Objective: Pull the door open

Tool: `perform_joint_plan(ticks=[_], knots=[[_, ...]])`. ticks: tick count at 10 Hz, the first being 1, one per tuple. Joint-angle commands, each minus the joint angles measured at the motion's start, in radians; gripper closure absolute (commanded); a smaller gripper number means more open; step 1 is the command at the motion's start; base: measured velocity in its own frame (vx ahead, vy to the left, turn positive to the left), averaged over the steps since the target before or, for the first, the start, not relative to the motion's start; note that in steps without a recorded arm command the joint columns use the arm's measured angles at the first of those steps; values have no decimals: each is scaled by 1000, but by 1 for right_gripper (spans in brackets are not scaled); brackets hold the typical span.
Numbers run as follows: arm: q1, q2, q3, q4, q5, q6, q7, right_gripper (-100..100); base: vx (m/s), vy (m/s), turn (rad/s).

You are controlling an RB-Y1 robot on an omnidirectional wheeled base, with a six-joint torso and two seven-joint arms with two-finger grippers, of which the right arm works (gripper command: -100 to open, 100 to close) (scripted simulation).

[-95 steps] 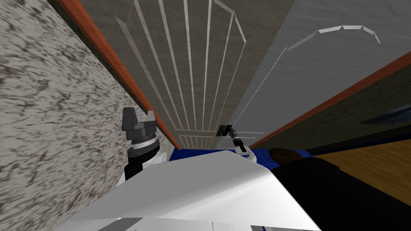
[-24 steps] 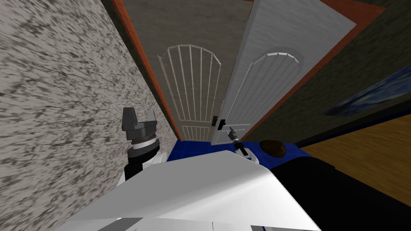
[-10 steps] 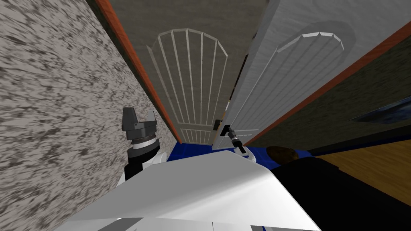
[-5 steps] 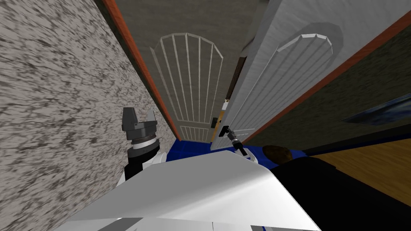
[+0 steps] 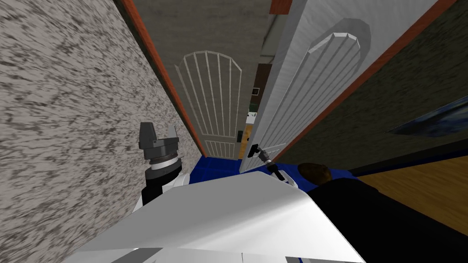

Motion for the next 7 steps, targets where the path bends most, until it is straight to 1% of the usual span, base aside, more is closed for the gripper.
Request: perform_joint_plan(ticks=[1, 2, 3, 4, 7], knots=[[0, 0, 0, 0, 0, 0, 0, 100, -76, -45, 11], [16, -14, 8, 3, 4, -30, -14, 100, -137, -66, 150], [19, -18, 9, 4, 5, -38, -17, 100, -211, -78, 138], [26, -26, 12, 6, 7, -54, -24, 100, -186, -99, 112], [49, -52, 22, 13, 14, -108, -47, 100, -200, -98, 163]])
